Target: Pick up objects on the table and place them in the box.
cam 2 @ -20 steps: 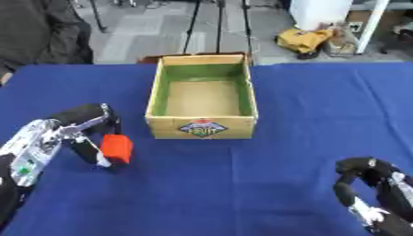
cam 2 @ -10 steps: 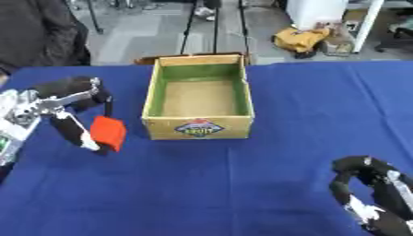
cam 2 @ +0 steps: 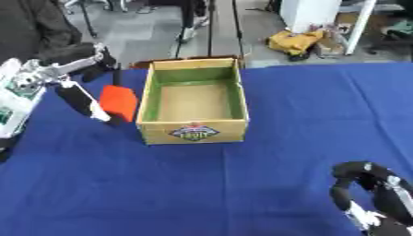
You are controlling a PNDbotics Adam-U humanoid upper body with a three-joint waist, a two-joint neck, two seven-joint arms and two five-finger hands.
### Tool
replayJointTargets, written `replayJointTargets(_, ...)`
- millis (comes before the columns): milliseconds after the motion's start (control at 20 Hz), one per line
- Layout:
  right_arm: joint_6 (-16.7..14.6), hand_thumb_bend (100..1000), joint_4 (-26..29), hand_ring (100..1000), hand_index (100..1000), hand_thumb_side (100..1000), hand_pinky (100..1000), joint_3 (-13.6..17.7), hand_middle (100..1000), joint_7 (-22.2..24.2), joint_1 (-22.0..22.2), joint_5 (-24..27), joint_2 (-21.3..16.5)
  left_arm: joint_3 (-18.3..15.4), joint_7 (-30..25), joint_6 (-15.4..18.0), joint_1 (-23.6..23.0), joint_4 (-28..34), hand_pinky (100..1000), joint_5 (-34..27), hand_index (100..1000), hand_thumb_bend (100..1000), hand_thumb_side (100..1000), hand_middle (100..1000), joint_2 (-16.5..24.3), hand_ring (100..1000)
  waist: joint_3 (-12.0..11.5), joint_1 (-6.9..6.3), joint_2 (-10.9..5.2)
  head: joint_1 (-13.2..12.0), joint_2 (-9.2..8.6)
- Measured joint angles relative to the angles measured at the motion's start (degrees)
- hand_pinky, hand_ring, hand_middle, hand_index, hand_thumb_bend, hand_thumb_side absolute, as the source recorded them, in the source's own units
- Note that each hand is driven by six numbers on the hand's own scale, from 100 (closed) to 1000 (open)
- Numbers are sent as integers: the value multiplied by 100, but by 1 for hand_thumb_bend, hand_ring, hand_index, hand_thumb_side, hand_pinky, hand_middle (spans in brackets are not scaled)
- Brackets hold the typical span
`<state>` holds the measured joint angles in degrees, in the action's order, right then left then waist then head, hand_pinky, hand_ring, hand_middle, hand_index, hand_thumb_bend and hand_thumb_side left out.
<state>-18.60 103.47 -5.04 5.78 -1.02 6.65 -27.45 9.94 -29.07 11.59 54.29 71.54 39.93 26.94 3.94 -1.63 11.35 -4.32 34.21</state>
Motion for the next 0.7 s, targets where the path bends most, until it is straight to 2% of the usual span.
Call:
replayJointTargets(250, 9, 467, 0, 504, 694, 457, 755, -43, 410, 43, -66, 0, 0, -70, 406, -6, 352, -593, 208, 450, 189, 828, 187, 100, -260, 170, 154, -59, 63, -71, -59)
replayJointTargets(700, 13, 469, 0, 504, 694, 460, 756, -108, 409, 112, -155, 0, 0, -297, 1051, -70, 516, -1573, 217, 1003, 198, 828, 162, 100, -579, 177, 425, -146, 172, -172, -156)
